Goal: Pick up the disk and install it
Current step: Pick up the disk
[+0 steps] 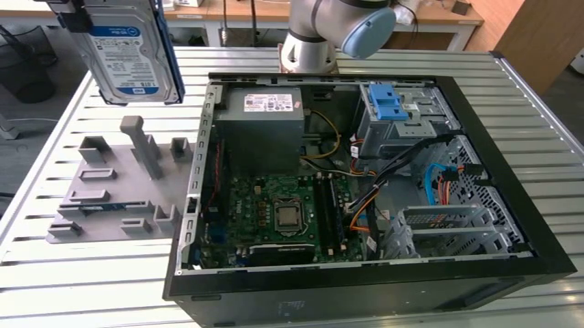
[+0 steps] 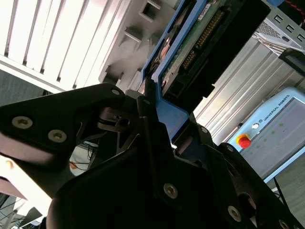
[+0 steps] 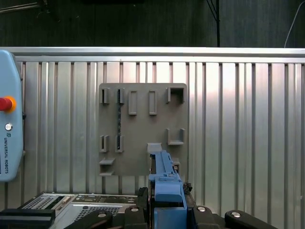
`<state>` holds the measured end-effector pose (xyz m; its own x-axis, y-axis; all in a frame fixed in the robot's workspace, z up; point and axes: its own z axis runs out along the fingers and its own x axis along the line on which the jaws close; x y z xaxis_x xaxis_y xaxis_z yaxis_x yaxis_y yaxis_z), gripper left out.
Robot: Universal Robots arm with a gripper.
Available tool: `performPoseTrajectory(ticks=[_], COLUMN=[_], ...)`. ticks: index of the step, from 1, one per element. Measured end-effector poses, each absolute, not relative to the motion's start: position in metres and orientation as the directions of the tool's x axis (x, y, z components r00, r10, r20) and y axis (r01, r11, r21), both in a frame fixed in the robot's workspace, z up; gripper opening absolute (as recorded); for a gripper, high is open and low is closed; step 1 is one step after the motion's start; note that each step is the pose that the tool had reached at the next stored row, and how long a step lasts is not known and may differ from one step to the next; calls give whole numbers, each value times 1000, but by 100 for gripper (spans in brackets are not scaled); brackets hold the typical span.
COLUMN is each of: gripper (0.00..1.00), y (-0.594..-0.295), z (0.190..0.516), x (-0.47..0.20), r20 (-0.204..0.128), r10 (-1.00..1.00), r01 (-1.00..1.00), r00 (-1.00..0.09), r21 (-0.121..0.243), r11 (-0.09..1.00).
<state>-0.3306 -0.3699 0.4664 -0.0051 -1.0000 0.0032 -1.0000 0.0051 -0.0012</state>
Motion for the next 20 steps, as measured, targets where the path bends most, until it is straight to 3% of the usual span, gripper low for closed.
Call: performPoseTrajectory(ticks=[20], gripper=[36], y=[-376], z=[471], x=[-317], r20=[3], r10=[-1000], r01=[-1000], r00=[-5], r21=[-1], r11=[5])
